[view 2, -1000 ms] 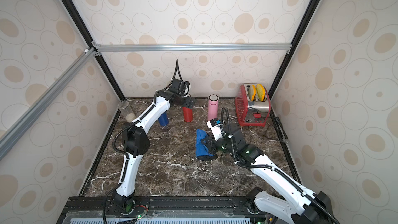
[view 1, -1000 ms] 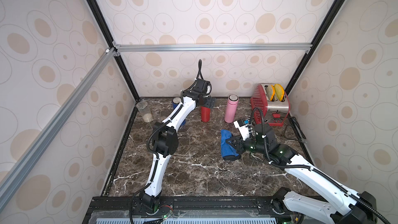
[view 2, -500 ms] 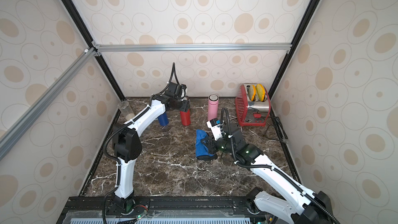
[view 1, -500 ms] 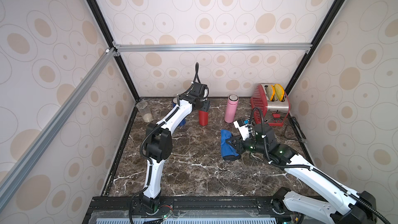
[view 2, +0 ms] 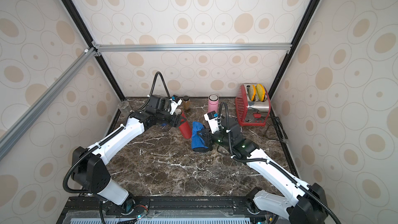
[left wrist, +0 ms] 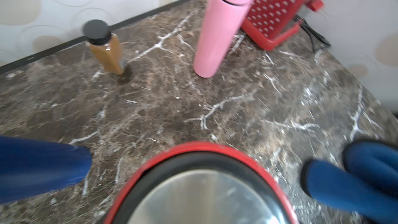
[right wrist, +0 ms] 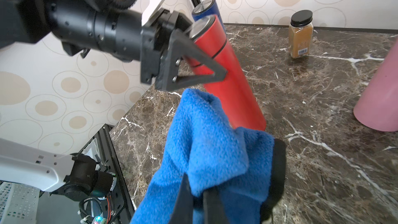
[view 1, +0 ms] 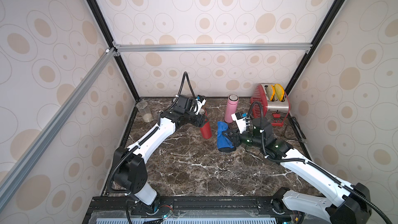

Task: Wipe the surface of the thermos
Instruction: Pick up the thermos from the center of the board, then wipe the dirt from the surface of the thermos.

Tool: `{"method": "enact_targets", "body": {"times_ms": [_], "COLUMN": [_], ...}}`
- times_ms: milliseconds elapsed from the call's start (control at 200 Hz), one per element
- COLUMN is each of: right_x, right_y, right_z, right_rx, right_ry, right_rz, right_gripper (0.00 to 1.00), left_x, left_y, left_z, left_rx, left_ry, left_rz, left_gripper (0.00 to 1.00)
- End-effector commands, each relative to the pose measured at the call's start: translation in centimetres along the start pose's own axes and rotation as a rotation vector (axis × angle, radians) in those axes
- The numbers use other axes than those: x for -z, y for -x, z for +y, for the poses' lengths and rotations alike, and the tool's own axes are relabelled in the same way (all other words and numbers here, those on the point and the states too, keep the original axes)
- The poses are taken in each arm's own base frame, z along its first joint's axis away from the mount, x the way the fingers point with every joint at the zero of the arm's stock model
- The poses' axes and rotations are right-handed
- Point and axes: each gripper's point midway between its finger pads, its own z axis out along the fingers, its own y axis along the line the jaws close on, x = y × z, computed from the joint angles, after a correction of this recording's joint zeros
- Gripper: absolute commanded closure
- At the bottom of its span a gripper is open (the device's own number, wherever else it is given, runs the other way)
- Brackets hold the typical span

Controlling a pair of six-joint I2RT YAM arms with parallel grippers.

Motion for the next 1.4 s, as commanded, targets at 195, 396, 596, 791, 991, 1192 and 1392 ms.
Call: {"method": "enact_targets", "body": {"times_ms": [195, 396, 596, 791, 991, 1192, 1392], "right_x": [-2.0, -3.9, -6.3, -9.1, -11.9, -14.3, -14.5], "right_y": [3.8, 3.9, 2.9, -0.8, -7.0, -12.4, -11.8], "right_z": [-0.3, -1.3, -2.6, -4.5, -7.2, -9.9, -9.7], "right_rx": [-0.021, -0.046, -0.085, -0.152, -0.260, -0.356, -0.343], "right_ry": [0.094, 0.124, 0.167, 0.184, 0.186, 0.180, 0.190], "right_rz": [-0.130, -0.139, -0.118, -0.065, 0.002, 0.035, 0.044], "right_gripper": [1.00, 1.00, 1.00, 1.00, 1.00, 1.00, 1.00], "left_x": [0.3, -0.7, -1.1, -2.2, -3.1, -3.6, -3.2], "left_y": [-0.3, -0.9, -1.7, -2.8, -3.8, -4.5, -4.6], "left_z": [-5.9, -6.8, -7.7, -7.7, -7.5, -7.3, -7.2], "left_rx": [-0.376, -0.440, -0.488, -0.499, -0.488, -0.472, -0.464], "left_ry": [-0.172, -0.202, -0.263, -0.291, -0.295, -0.289, -0.276], "left_rz": [-0.052, -0.043, -0.033, 0.003, -0.002, 0.005, 0.000], "left_gripper": [1.00, 1.00, 1.00, 1.00, 1.00, 1.00, 1.00]}}
